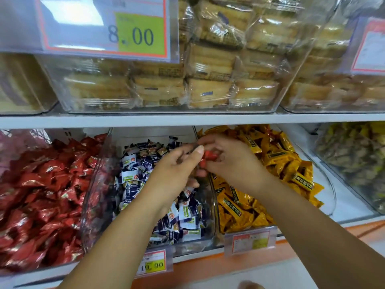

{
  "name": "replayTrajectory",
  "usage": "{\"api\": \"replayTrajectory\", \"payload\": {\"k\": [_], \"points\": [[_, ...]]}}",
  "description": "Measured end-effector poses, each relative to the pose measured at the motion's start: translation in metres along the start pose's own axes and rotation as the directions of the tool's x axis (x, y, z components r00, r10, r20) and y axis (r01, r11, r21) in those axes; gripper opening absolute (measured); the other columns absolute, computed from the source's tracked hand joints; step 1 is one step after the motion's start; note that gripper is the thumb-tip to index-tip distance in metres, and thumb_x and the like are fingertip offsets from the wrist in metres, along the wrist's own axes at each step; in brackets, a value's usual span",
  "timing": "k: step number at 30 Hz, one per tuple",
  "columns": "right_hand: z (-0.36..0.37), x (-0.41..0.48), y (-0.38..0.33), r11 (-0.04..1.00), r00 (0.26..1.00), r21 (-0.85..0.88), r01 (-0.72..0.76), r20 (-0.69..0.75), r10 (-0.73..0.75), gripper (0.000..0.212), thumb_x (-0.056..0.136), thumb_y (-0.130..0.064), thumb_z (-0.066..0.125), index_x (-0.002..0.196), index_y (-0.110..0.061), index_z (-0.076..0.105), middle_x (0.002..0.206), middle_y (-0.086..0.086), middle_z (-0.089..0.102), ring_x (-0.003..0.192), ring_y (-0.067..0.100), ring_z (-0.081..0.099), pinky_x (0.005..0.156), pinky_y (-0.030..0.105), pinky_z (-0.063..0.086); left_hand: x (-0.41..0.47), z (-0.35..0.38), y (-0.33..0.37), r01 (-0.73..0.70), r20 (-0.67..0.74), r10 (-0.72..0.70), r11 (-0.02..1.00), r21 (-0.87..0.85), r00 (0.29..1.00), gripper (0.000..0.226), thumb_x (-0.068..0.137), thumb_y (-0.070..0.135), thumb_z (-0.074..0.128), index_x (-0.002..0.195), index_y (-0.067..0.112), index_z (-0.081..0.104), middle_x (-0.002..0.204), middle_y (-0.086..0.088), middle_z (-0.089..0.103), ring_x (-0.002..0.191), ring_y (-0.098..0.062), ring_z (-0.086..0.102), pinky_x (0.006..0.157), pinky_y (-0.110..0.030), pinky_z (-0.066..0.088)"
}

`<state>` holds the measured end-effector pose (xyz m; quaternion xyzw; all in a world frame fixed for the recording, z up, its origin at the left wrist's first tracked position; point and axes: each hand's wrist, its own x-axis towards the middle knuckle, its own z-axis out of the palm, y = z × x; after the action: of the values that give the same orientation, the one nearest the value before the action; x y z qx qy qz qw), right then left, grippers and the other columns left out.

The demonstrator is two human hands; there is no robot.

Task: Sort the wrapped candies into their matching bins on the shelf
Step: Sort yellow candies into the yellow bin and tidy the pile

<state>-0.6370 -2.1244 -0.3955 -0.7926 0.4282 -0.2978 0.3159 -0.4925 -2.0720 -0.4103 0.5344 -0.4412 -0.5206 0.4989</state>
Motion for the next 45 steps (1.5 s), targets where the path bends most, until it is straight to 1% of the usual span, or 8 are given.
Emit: {"api": "replayTrajectory", "payload": {"k": [6,8,11,18,27,37,42,45], "points": [[0.002,-0.006,-0.006,0.973,0.998,0.228,-0.034,0.06,0.02,0.048,0.087,0.012,0.052,0.112,-0.028,0.055,0.109,-0.008,0.066,0.095,-0.001,0.064,0.089,0.022,0.052,0.002,-0.007,0.0,0.157,0.069,-0.143,0.947,-0.28,0.987,0.029,0.088,0.01,0.062,0.117,0.013,0.064,0.095,-0.009,0.07,0.068,-0.01,0.064,0.054,-0.018,0.052],[-0.017,0.003,-0.003,0.997,0.999,-0.065,-0.028,-0.041,0.025,0.037,0.094,0.002,0.048,0.114,-0.027,0.058,0.107,-0.016,0.061,0.087,-0.016,0.058,0.082,0.011,0.049,0.004,-0.01,0.0,0.157,0.035,-0.153,0.954,-0.256,0.988,0.027,0.09,0.008,0.059,0.115,0.014,0.063,0.099,-0.01,0.07,0.07,-0.01,0.065,0.051,-0.018,0.051],[-0.047,0.036,0.012,0.778,0.977,-0.593,-0.207,-0.092,0.19,0.031,0.103,-0.018,0.036,0.126,-0.018,0.057,0.128,0.004,0.058,0.11,0.014,0.058,0.09,0.025,0.044,0.006,-0.014,0.001,0.124,0.008,-0.126,0.969,-0.215,0.992,0.024,0.092,0.009,0.057,0.114,0.015,0.062,0.101,-0.011,0.069,0.071,-0.01,0.066,0.05,-0.018,0.049],[-0.039,0.086,0.048,0.604,0.924,-0.785,-0.137,0.119,0.364,0.053,0.092,-0.055,0.05,0.137,-0.027,0.047,0.14,0.004,0.048,0.123,0.026,0.048,0.097,0.034,0.041,0.004,-0.017,-0.002,0.097,-0.012,-0.1,0.985,-0.144,0.995,0.021,0.094,0.011,0.056,0.113,0.017,0.062,0.103,-0.01,0.07,0.07,-0.01,0.066,0.052,-0.019,0.051],[-0.023,0.089,0.055,0.669,0.951,-0.721,-0.181,0.045,0.306,0.041,0.091,-0.049,0.055,0.125,-0.027,0.062,0.128,0.005,0.057,0.117,0.025,0.051,0.091,0.032,0.045,0.001,-0.018,-0.002,0.071,-0.01,-0.072,0.992,-0.101,0.997,0.021,0.094,0.012,0.056,0.113,0.019,0.063,0.101,-0.007,0.069,0.071,-0.01,0.067,0.051,-0.018,0.048],[-0.04,0.076,0.057,0.872,0.949,-0.408,-0.271,0.039,0.313,0.037,0.083,-0.033,0.072,0.117,-0.02,0.065,0.116,-0.001,0.058,0.106,0.017,0.054,0.081,0.026,0.04,0.001,-0.013,0.001,0.055,-0.003,-0.056,0.995,-0.083,0.998,0.022,0.094,0.012,0.057,0.114,0.021,0.062,0.1,-0.006,0.07,0.071,-0.009,0.067,0.052,-0.019,0.048],[-0.053,0.051,0.027,0.914,0.965,-0.319,-0.249,0.0,0.262,0.023,0.084,-0.033,0.07,0.107,-0.036,0.066,0.1,-0.017,0.056,0.072,-0.004,0.047,0.051,0.006,0.035,0.0,-0.009,0.004,0.058,0.011,-0.058,0.993,-0.103,0.998,0.023,0.094,0.011,0.057,0.115,0.02,0.06,0.102,-0.006,0.071,0.071,-0.008,0.066,0.052,-0.019,0.048],[-0.047,0.028,0.006,0.963,0.994,-0.248,-0.103,0.01,0.109,0.025,0.082,-0.024,0.073,0.107,-0.03,0.069,0.095,-0.021,0.058,0.078,-0.012,0.05,0.061,-0.005,0.034,-0.001,-0.004,0.008,0.071,0.035,-0.066,0.988,-0.138,0.997,0.024,0.094,0.012,0.058,0.117,0.019,0.06,0.102,-0.007,0.071,0.069,-0.008,0.065,0.05,-0.019,0.048]]}}
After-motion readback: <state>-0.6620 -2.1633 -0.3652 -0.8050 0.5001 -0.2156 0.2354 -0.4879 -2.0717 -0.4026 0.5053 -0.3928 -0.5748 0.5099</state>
